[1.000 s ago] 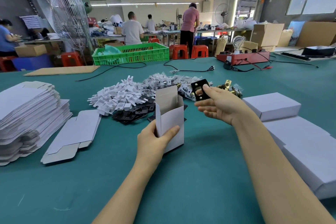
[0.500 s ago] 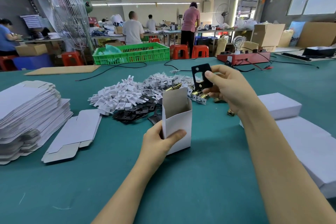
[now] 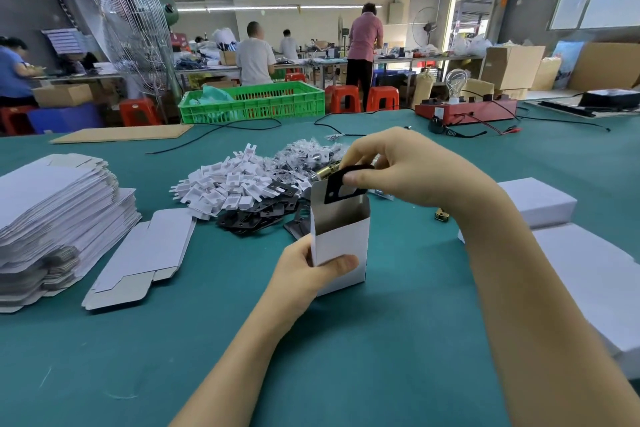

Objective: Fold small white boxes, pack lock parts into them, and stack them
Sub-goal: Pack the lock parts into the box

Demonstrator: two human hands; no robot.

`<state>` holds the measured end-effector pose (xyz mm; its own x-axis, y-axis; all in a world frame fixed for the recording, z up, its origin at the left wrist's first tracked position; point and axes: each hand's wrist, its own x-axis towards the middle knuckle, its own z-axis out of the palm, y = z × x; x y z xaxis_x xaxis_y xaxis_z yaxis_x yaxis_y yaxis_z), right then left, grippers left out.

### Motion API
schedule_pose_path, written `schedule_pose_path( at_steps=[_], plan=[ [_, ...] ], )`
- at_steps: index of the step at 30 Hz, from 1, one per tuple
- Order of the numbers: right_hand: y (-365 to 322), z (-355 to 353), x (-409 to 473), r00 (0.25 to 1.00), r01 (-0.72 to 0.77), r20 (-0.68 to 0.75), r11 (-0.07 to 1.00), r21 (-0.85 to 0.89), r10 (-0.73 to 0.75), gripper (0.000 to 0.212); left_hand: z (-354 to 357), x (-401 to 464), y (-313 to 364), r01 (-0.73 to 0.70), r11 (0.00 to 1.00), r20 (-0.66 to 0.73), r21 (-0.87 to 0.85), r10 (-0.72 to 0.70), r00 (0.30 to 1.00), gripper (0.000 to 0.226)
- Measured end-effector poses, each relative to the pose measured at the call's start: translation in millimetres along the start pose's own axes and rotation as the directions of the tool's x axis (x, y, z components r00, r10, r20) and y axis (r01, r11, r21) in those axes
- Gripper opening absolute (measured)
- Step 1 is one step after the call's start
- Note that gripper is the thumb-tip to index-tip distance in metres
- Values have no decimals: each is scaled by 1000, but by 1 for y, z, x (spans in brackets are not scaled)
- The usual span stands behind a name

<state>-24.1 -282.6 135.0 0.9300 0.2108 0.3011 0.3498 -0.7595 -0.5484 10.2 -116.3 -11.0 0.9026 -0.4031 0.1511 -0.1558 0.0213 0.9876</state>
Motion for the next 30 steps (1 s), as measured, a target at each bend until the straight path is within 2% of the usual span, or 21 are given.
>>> schedule_pose_path(
  at_steps=[5,8,10,16,23,30],
  plan=[
    [-12,8,3,997,57,63,991,-123,-50,15,1,0,-1,-29,999,-29,16,30,999,36],
    [-13,13,5,997,27,71,979,-200,-13,9,1,1,-2,-21,999,-47,27,23,999,37],
    [-12,15,6,998,14,70,977,-213,1,5,1,1,-2,-12,999,-62,38,15,998,38],
    [-11,21,8,991,36,136,967,-253,-1,8,2,1,-2,2,998,-88,60,4,996,36],
    [-7,27,10,990,40,142,948,-316,5,14,3,1,-1,10,997,-109,72,-2,994,38],
    [-5,22,10,998,17,64,986,-163,-7,8,3,1,0,10,998,-103,68,-3,995,41]
  ],
)
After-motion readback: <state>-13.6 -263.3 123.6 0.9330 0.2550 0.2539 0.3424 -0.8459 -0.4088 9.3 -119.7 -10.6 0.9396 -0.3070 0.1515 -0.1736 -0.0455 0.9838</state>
